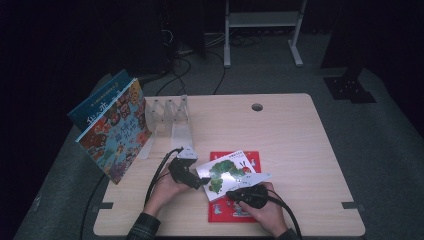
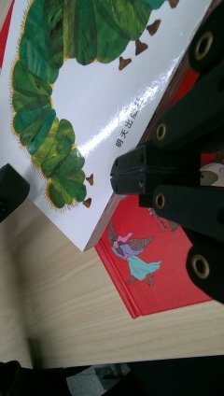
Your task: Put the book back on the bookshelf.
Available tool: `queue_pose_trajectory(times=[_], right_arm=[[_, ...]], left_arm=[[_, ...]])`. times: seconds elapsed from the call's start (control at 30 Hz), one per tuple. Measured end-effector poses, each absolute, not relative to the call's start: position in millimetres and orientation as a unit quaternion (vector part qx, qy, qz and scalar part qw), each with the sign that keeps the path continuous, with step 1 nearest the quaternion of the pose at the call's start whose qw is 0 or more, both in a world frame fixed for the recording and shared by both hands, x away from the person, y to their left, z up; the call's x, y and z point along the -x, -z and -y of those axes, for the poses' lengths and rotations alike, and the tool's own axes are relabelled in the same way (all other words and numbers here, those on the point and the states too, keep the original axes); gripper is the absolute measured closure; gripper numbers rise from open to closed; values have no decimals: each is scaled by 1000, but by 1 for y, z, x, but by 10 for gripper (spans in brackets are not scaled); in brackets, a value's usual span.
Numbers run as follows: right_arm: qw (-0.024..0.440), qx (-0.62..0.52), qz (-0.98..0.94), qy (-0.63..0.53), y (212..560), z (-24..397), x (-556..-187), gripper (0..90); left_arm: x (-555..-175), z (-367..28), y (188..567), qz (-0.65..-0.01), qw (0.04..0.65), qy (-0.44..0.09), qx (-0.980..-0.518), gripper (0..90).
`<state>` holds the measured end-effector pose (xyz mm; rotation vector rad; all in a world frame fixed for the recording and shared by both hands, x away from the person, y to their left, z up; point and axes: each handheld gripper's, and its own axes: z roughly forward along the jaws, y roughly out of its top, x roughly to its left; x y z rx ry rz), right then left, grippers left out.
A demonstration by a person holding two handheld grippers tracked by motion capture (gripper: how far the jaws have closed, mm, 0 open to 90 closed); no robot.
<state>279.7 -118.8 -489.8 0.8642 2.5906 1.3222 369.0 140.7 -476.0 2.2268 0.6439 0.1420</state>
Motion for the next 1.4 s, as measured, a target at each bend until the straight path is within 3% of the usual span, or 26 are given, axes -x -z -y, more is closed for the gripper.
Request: queue_pose_trajectory(times=[0.63,1.07,1.4], right_arm=[[65,-272,-862,-424,491,112,-276,890],[77,-274,-862,-420,491,107,-274,894],[68,-281,-860,-420,490,104,-278,894]], left_arm=[[-374,-132,489,-254,398,25,-881,0],[-374,-129,482,-270,392,16,-879,0],[-364,-131,445,-243,432,-24,-868,18]])
